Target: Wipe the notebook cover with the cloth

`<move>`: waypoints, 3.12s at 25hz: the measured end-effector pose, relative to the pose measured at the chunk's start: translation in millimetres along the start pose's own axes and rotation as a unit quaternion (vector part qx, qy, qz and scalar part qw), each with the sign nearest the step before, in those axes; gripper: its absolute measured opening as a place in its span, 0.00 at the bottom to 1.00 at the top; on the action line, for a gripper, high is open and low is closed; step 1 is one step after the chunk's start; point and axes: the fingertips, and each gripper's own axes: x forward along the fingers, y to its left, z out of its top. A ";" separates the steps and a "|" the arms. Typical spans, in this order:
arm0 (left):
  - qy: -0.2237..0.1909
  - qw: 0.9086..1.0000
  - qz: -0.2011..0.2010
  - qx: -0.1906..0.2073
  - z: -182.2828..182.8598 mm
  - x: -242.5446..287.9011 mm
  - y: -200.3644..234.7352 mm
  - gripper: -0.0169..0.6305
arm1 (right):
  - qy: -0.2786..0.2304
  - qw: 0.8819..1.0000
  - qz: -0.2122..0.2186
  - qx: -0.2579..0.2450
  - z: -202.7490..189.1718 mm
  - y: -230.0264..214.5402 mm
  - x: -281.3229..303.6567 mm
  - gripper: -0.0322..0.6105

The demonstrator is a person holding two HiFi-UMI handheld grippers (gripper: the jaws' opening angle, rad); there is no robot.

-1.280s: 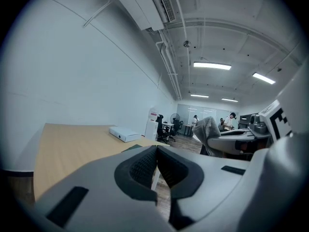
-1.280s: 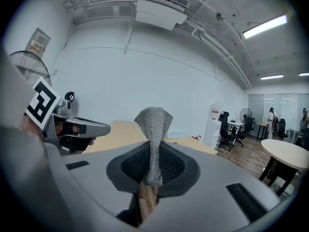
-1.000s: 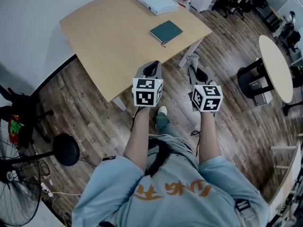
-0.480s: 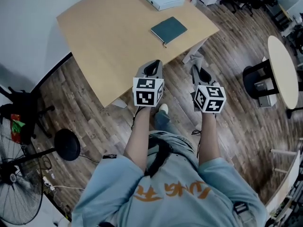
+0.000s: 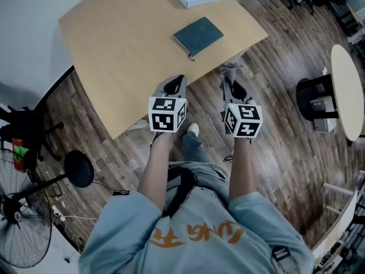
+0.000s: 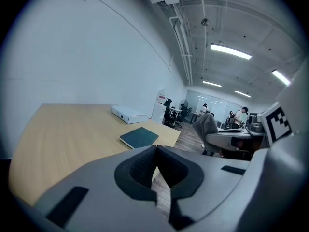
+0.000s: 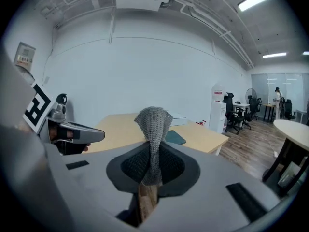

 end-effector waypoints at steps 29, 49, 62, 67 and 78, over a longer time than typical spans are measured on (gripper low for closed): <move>0.043 0.998 0.045 -0.023 13.8 110.2 29.8 0.05 | 0.038 0.992 0.100 0.062 -1.0 -47.6 157.4 0.10; 0.042 0.992 0.023 -0.121 3.4 148.0 107.4 0.05 | 0.124 0.986 0.114 0.006 -23.0 11.9 232.9 0.10; 0.044 0.977 0.117 -0.171 -6.0 164.8 136.7 0.05 | 0.150 0.966 0.207 -0.032 -30.0 15.9 280.6 0.10; 0.041 0.970 0.147 -0.189 -10.5 174.5 127.6 0.05 | 0.167 0.955 0.243 -0.041 -36.8 2.5 289.1 0.10; 0.042 0.955 0.196 -0.217 -25.4 182.3 107.9 0.05 | 0.202 0.916 0.337 -0.078 -58.6 11.4 278.4 0.10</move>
